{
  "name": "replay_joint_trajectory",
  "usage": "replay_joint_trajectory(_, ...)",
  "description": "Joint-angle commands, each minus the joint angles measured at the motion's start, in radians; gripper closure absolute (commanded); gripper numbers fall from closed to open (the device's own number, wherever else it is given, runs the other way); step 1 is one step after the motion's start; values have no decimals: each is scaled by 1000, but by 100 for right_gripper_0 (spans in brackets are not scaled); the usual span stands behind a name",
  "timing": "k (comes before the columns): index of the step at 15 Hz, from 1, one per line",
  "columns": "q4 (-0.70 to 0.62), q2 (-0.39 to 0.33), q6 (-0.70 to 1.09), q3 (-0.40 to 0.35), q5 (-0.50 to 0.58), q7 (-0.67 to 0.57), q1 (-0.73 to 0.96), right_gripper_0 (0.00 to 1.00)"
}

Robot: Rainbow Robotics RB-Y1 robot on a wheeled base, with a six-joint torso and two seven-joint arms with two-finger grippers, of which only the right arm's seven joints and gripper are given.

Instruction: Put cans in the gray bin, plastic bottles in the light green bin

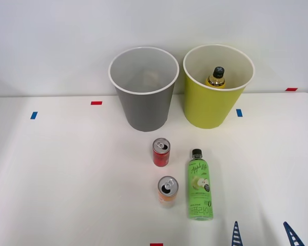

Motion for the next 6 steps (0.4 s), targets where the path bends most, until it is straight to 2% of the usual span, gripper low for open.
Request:
replay_joint_trajectory(1, 0, 0, 0, 0, 0, 0, 0, 0)
replay_joint_trajectory(6, 0, 0, 0, 0, 0, 0, 0, 0)
